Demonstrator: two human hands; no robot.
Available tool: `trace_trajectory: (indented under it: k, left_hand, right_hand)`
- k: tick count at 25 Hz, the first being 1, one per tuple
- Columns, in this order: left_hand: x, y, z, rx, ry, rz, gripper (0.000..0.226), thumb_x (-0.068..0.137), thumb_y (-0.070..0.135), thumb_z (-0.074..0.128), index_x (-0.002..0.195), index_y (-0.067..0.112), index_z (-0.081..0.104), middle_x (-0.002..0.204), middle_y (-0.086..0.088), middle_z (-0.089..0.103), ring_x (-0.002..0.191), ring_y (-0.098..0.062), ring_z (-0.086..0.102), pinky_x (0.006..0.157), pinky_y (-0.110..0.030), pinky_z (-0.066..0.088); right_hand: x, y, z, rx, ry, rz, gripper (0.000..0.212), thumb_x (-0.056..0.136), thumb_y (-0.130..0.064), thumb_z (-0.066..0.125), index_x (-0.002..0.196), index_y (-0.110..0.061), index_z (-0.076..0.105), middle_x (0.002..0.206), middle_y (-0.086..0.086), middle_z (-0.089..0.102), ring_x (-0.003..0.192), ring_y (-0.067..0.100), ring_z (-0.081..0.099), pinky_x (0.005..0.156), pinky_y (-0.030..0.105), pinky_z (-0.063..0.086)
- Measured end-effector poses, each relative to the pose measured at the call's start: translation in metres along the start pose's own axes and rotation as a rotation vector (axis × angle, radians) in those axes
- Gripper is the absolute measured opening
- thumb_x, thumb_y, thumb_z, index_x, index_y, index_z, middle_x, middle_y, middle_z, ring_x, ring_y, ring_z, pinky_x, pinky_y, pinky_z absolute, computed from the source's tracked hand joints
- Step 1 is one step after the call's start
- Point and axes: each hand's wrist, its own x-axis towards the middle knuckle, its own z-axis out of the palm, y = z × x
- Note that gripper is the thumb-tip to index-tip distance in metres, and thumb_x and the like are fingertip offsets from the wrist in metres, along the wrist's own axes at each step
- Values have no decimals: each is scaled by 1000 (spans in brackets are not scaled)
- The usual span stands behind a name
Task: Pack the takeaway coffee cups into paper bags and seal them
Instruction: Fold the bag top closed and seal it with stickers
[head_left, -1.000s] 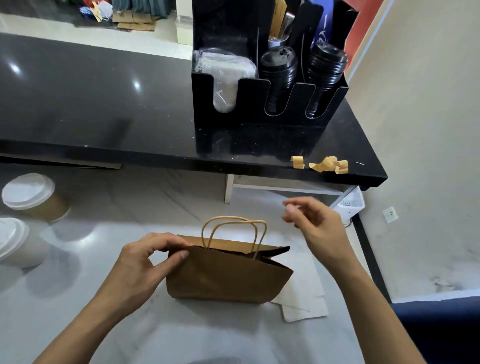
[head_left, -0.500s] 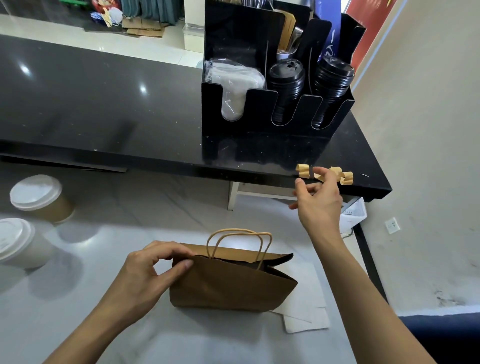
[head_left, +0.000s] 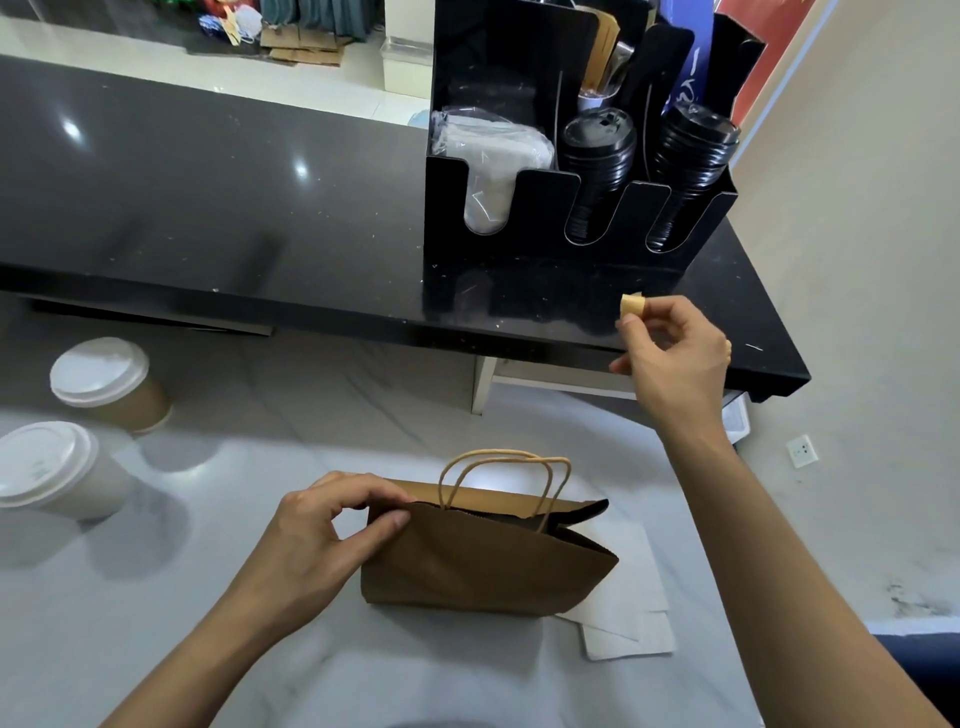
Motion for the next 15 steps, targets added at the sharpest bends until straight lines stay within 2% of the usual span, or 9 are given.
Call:
trace_trajectory:
  k: [2, 5, 8, 11, 15]
  left_hand:
    - [-1, 0, 0, 10, 1, 9, 23, 83, 19, 79, 92, 40, 75, 99, 22, 71, 99, -10, 65, 83, -24, 49]
    - [-3, 1, 0, 7, -5, 13, 26, 84, 17, 80, 93, 41, 75, 99, 23, 71, 99, -12, 65, 84, -23, 49]
    - [-4, 1, 0, 21, -13, 27, 24, 84, 18, 79, 94, 40, 75, 99, 24, 71, 99, -11, 64, 83, -21, 48]
    - [-4, 1, -1, 51, -14, 39, 21, 85, 21, 78, 94, 40, 75, 99, 24, 70, 99, -12, 63, 81, -19, 48]
    - [-8, -1, -1, 56, -8, 44, 15, 84, 32, 74, 95, 40, 75, 98, 24, 70, 99, -12, 62, 81, -19, 49]
  right_hand:
    - [-6, -6, 0, 17, -52, 15, 13, 101, -21, 58, 104, -18, 70, 94, -1, 73, 61, 15, 71, 58, 23, 57]
    - [-29, -8, -5, 120, -90, 78, 31, 107, -27, 47, 96, -15, 73, 91, 5, 75, 71, 20, 71, 54, 19, 53]
    - [-54, -11, -14, 141, -88, 170, 28, 104, -32, 55, 88, -18, 72, 85, 6, 74, 68, 18, 70, 54, 18, 49]
    - [-73, -13, -24, 137, -140, 276, 6, 99, -22, 64, 98, -20, 70, 87, 3, 77, 68, 17, 71, 58, 25, 51]
    - [-104, -18, -39, 165, -180, 305, 27, 96, -19, 69, 121, -22, 60, 87, -6, 79, 73, 14, 71, 66, 29, 53]
